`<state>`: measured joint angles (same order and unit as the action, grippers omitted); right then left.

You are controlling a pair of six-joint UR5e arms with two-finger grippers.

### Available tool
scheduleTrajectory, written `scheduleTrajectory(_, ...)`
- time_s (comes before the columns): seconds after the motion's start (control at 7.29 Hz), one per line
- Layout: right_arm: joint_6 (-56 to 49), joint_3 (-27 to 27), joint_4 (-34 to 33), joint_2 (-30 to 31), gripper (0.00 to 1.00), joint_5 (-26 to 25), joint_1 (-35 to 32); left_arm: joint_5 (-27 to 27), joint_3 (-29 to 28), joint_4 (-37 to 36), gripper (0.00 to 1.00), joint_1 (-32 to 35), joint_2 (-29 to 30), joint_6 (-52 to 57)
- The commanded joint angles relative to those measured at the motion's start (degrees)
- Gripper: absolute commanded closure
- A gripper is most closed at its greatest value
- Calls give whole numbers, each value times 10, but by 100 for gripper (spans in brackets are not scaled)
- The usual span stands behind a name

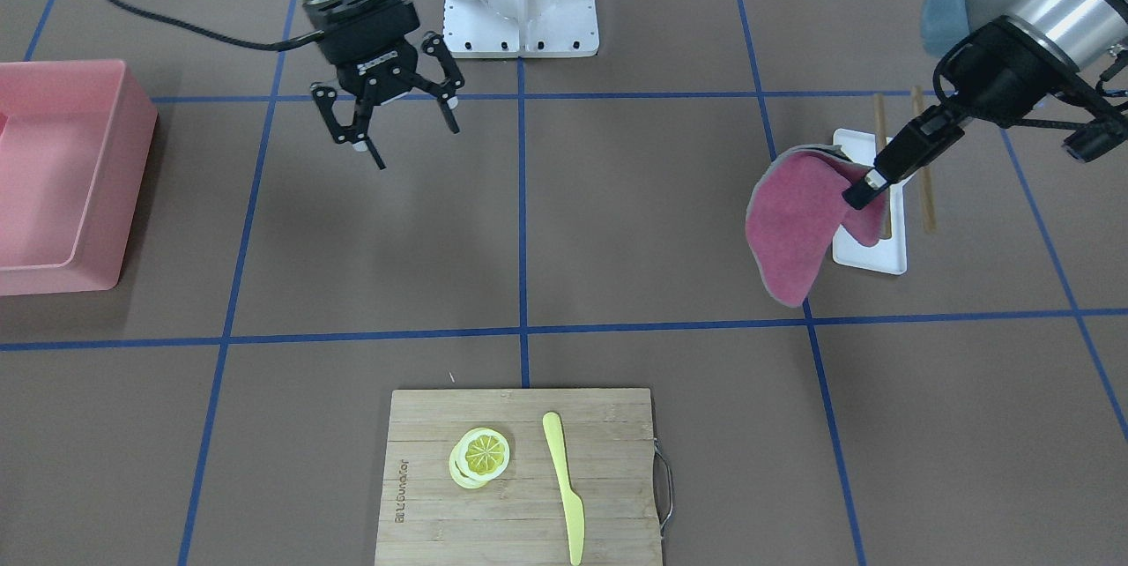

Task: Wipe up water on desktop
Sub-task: 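Lift the pink cloth with the left gripper while the right gripper approaches, then pass the pink cloth from the left gripper into the right gripper, then withdraw the left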

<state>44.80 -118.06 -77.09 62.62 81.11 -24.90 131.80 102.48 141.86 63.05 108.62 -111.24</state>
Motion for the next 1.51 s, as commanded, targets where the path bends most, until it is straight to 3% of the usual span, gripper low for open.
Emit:
scheduleTrajectory(0.0,5,39,1,-62,7,-141,86,-1,3,-3,100,-37,55,-122)
scheduleTrajectory(0.27,6,111,1,-134,10,-190,99,-1,21,-6,100,-92,73,-178)
scheduleTrajectory(0.55,6,128,24,-142,17,-198,100,-1,49,-6,100,-129,85,-235)
scheduleTrajectory(0.69,6,135,30,-142,27,-199,100,-8,56,-6,100,-140,86,-241)
scheduleTrajectory(0.82,6,136,31,-143,44,-200,100,-24,56,-6,100,-158,85,-241)
scheduleTrajectory(0.96,7,133,40,-140,76,-199,100,-29,55,-6,100,-164,85,-240)
scheduleTrajectory(1.1,7,131,47,-133,100,-197,100,-24,55,-4,63,-163,79,-227)
scheduleTrajectory(1.37,7,121,48,-119,100,-196,97,-22,53,-5,61,-158,79,-212)
